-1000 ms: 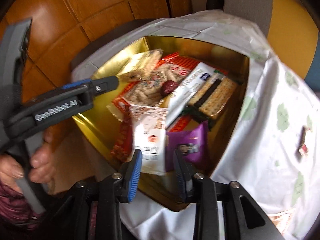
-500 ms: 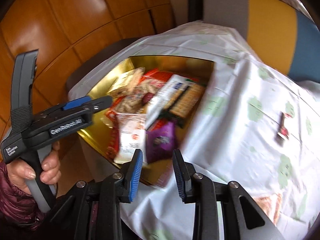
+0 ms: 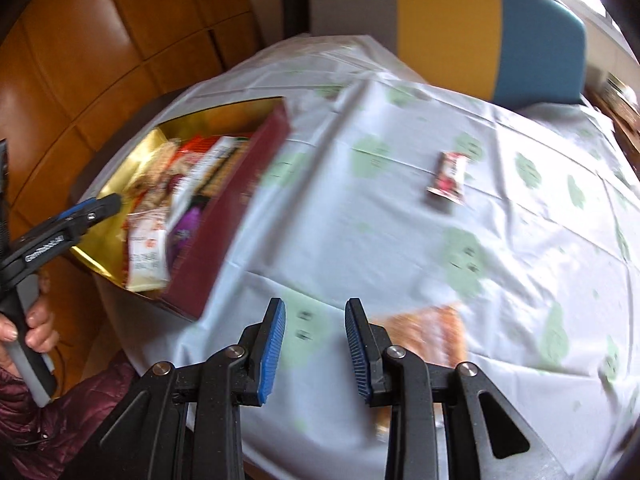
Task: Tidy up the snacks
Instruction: 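Carry the white BA ZHEN packet into the gold tray and open the right tool, then move the right tool to the orange pastry pack while the left approaches the pink floral bar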
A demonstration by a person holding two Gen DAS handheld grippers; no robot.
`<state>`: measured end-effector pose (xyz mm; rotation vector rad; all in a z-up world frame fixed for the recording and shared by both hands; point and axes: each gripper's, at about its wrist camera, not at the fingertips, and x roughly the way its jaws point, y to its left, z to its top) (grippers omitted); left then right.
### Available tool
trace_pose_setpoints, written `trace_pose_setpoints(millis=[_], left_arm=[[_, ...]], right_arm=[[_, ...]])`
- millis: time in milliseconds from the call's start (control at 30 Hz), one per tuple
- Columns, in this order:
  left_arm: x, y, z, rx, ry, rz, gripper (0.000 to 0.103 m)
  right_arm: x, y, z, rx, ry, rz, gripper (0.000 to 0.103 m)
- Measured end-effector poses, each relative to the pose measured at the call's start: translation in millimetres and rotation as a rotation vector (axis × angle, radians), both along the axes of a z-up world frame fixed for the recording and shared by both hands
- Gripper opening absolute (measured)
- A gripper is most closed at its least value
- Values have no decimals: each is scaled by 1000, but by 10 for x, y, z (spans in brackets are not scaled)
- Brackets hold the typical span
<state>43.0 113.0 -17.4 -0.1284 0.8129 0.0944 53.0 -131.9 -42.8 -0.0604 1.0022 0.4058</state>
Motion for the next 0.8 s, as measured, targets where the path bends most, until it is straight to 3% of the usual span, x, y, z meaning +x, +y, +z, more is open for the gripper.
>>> trace_pose_setpoints(millis=[200, 433, 600, 800], left_arm=[[-12, -132, -8, 6, 7, -42, 62], [-27, -257, 14, 1, -5, -95, 62], [-33, -349, 28, -4, -6, -132, 62], [-50, -451, 70, -10, -14, -176, 62]], right_arm=[[22, -383, -42, -15, 11, -94, 35], [49, -737, -71, -50, 36, -157, 50], [99, -781, -129, -63, 73, -119, 63], [189, -557, -296, -145, 121, -26, 64]])
